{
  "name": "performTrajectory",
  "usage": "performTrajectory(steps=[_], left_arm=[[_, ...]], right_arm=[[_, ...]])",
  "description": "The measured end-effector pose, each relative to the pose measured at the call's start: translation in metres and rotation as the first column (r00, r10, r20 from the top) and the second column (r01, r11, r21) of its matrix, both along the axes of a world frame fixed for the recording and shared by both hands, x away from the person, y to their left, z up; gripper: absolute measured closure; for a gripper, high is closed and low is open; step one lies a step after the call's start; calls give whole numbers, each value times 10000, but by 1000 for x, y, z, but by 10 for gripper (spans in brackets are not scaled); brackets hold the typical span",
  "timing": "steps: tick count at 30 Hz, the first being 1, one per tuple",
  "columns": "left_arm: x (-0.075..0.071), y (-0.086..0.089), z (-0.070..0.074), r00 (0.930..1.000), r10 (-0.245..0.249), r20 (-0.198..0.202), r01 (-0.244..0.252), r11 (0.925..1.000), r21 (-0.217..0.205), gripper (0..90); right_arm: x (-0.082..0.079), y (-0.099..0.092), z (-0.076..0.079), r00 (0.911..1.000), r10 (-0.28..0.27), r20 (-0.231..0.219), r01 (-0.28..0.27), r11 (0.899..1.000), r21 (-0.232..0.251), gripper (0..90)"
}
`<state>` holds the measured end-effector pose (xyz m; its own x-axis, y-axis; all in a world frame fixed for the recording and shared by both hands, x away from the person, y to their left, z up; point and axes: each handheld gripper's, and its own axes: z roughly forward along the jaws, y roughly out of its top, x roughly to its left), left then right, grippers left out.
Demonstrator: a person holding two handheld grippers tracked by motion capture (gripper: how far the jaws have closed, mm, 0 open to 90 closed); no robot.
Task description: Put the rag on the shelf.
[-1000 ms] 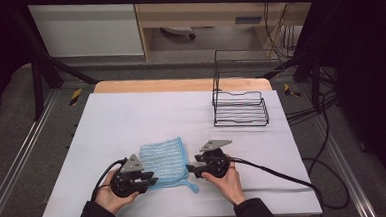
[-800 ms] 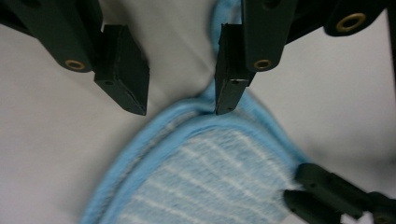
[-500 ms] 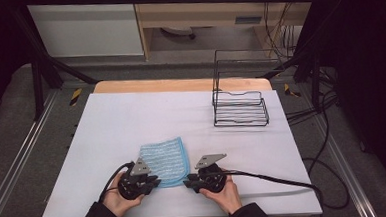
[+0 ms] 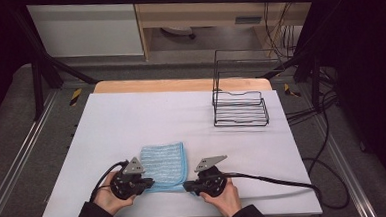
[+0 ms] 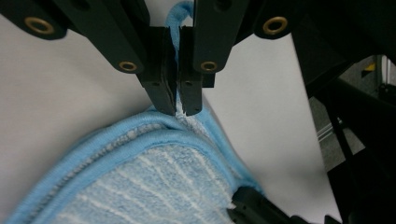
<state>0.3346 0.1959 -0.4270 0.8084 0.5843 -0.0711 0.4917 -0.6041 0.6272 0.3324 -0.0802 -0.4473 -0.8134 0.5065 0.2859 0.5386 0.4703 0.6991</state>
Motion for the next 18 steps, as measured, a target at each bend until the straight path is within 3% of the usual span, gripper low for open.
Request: performTrajectory(steps=[3, 5, 6, 8, 10, 12, 14, 18], left_arm=[[0, 2, 0, 10000, -47, 10, 47, 9999, -112, 829], [-1, 4, 2, 9998, 29, 197, -19, 9987, -501, 786], [-1, 4, 2, 9998, 29, 197, -19, 9987, -501, 752], [0, 8, 7, 9987, 364, 370, -325, 9942, -1021, 674], [2, 12, 9, 9968, 696, 400, -638, 9893, -1310, 594], [5, 17, 10, 9931, 1050, 528, -962, 9843, -1481, 531], [7, 19, 9, 9913, 1206, 527, -1113, 9820, -1525, 466], [14, 25, 4, 9817, 1865, 388, -1789, 9726, -1484, 383]], right_arm=[[2, 2, 2, 10000, -37, 71, 36, 10000, 76, 776], [10, -3, 13, 9975, -428, 569, 415, 9989, 232, 670], [16, -6, 19, 9942, -663, 844, 631, 9972, 396, 627], [32, -10, 29, 9851, -1195, 1235, 1100, 9906, 815, 550], [47, -12, 32, 9786, -1605, 1285, 1489, 9842, 957, 521], [66, -10, 27, 9692, -2030, 1393, 1937, 9780, 777, 500], [79, -5, 20, 9663, -2274, 1209, 2216, 9733, 598, 485], [94, 9, 3, 9697, -2269, 907, 2245, 9738, 361, 453]])
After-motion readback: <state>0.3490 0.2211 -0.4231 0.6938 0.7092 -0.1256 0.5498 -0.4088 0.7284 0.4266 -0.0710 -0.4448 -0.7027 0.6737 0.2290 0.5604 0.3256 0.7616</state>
